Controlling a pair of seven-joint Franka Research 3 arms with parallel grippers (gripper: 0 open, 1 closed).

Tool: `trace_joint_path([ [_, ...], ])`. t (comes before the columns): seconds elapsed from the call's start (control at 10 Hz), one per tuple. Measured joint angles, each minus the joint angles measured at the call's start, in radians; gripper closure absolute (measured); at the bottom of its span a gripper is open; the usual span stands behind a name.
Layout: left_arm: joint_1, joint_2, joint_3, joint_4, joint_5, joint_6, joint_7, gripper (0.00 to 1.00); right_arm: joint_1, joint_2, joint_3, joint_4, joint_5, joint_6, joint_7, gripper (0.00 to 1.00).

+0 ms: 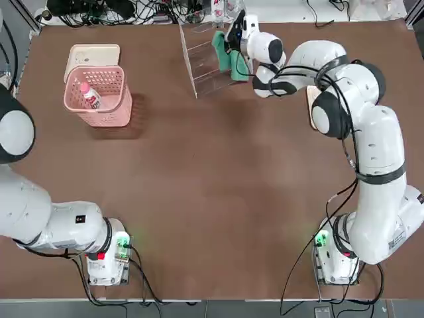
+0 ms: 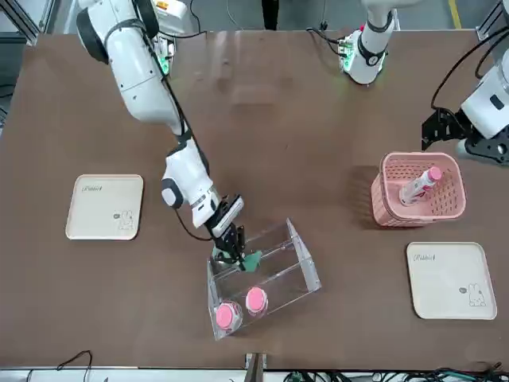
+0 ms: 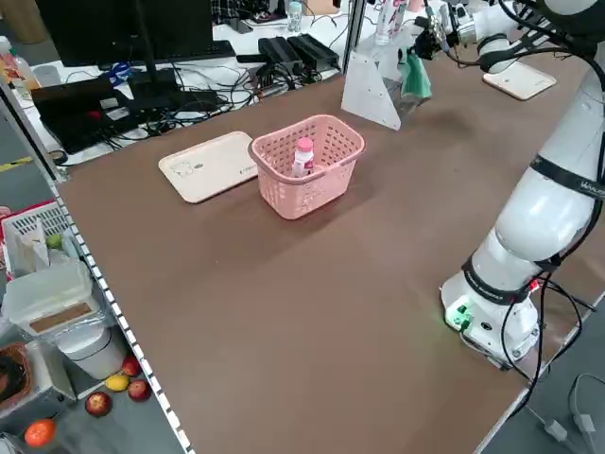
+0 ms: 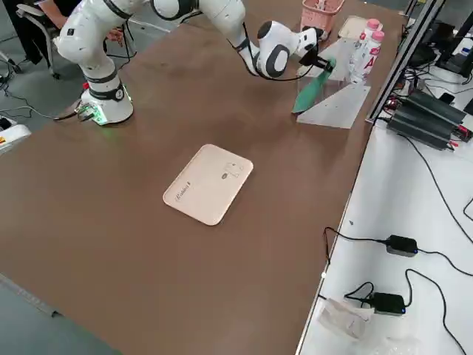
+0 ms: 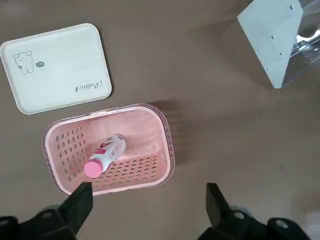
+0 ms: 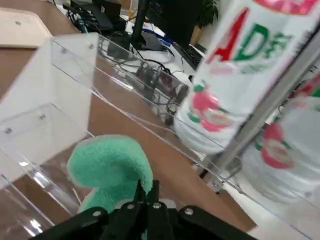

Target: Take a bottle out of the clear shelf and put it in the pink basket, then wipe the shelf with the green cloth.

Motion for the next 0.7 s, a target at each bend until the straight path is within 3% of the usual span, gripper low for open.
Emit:
trace_joint_path([
  [0.7,0.011,0.002,0.006,0.001,0.0,0.0,0.0,0.0,0.105,0.031,0.001,0.053,0.193,-0.05,0.005,0.97],
])
